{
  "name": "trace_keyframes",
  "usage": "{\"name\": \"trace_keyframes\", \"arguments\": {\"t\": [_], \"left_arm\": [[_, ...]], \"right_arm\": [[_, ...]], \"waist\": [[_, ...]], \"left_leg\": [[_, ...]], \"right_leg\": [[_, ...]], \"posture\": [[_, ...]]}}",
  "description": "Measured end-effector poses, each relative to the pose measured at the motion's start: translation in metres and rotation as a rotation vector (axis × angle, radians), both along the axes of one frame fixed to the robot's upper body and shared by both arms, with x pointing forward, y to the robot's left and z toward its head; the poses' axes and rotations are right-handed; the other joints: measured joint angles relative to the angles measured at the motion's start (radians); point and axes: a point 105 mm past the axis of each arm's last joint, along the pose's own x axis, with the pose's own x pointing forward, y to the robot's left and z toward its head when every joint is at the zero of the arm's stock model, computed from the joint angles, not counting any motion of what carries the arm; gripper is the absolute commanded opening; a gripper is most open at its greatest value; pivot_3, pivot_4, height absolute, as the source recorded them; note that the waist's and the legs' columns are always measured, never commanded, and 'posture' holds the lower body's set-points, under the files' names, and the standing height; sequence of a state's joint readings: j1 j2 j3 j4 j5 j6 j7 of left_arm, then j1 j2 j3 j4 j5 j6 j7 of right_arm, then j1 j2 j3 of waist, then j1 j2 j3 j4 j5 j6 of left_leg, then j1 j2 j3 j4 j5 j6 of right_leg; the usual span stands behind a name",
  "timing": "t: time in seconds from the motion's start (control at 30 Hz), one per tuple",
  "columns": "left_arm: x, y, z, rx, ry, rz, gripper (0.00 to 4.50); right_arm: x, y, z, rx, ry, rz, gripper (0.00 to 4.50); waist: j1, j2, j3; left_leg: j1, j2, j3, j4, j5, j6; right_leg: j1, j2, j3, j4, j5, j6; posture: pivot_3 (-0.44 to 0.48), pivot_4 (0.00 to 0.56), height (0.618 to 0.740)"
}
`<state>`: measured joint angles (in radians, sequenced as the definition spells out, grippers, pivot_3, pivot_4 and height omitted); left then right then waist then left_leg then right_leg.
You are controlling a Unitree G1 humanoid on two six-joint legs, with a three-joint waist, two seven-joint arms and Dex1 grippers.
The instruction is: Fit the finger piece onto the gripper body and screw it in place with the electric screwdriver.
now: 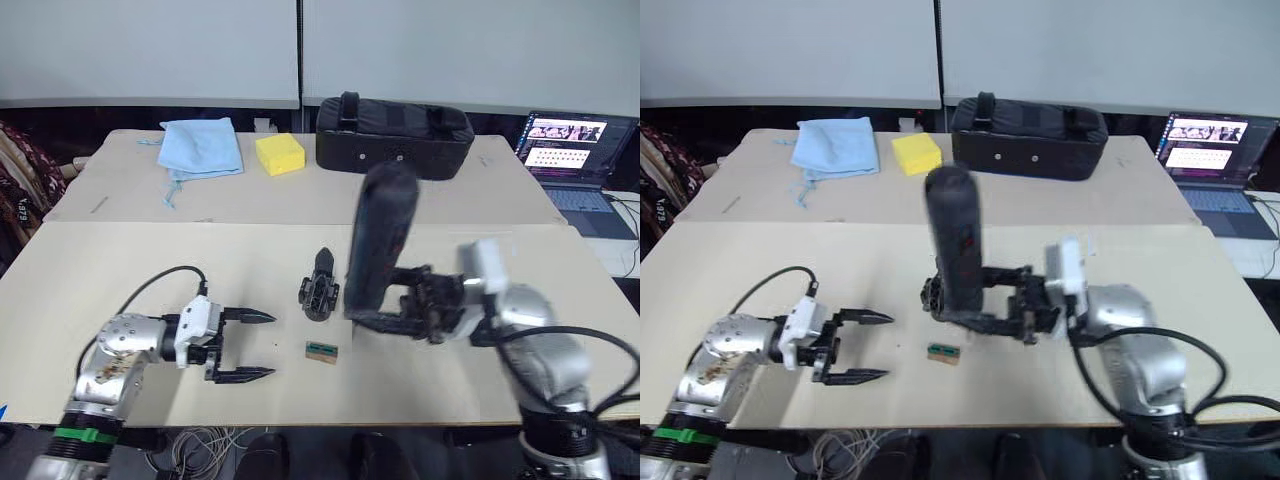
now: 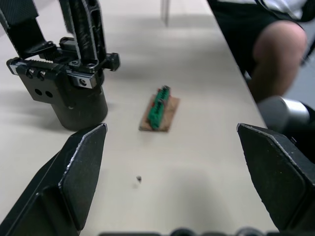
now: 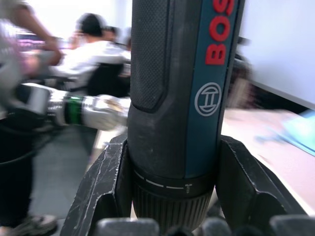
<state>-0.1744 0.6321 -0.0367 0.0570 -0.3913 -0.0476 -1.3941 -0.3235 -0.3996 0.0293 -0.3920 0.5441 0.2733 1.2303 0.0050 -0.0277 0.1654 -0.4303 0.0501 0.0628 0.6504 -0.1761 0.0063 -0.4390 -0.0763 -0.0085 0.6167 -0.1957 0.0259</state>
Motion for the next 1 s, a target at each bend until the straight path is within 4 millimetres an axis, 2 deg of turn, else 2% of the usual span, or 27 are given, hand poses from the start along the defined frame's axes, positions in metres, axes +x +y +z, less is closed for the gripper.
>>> {"name": "trace_keyframes", "arguments": {"t": [0.1, 0.23, 0.33, 0.57, 1.0], "left_arm": [[0.003, -0.005, -0.015, 0.008, 0.038, 0.02, 4.5], [0.005, -0.017, -0.021, 0.027, 0.049, -0.015, 4.5], [0.007, -0.031, -0.023, 0.018, 0.046, -0.043, 4.5], [0.01, -0.045, -0.031, 0.033, 0.057, -0.052, 4.5], [0.011, -0.052, -0.033, 0.052, 0.046, -0.057, 4.5]], "right_arm": [[0.01, 0.004, -0.008, 0.001, -0.002, -0.006, 1.93], [0.015, 0.006, -0.008, -0.009, -0.033, 0.002, 1.93], [0.013, 0.01, -0.011, -0.015, -0.04, 0.026, 1.93], [0.012, 0.012, -0.015, -0.016, -0.031, 0.03, 1.93], [0.011, 0.013, -0.021, -0.02, -0.004, 0.02, 1.93]], "waist": [[0.001, 0.0, 0.0], [0.004, 0.0, 0.0], [0.005, 0.0, 0.0], [0.004, 0.0, 0.0], [0.006, 0.0, 0.0]], "left_leg": [[0.0, 0.0, 0.0, 0.002, 0.0, 0.0], [0.001, 0.0, -0.001, 0.002, 0.0, 0.0], [0.001, 0.0, -0.001, 0.002, 0.0, 0.0], [0.002, 0.0, -0.001, 0.002, 0.0, 0.0], [0.002, 0.0, -0.001, 0.002, 0.0, 0.0]], "right_leg": [[-0.001, 0.0, 0.0, 0.002, 0.0, 0.0], [-0.001, 0.0, 0.0, 0.007, -0.001, -0.002], [-0.001, 0.0, -0.001, 0.009, -0.002, -0.002], [-0.001, 0.001, -0.001, 0.01, -0.002, -0.003], [-0.001, 0.0, -0.001, 0.01, -0.002, -0.003]], "posture": [[0.0, 0.15, 0.74], [0.0, 0.15, 0.74], [0.0, 0.15, 0.74], [0.0, 0.15, 0.74], [0.0, 0.15, 0.74]]}}
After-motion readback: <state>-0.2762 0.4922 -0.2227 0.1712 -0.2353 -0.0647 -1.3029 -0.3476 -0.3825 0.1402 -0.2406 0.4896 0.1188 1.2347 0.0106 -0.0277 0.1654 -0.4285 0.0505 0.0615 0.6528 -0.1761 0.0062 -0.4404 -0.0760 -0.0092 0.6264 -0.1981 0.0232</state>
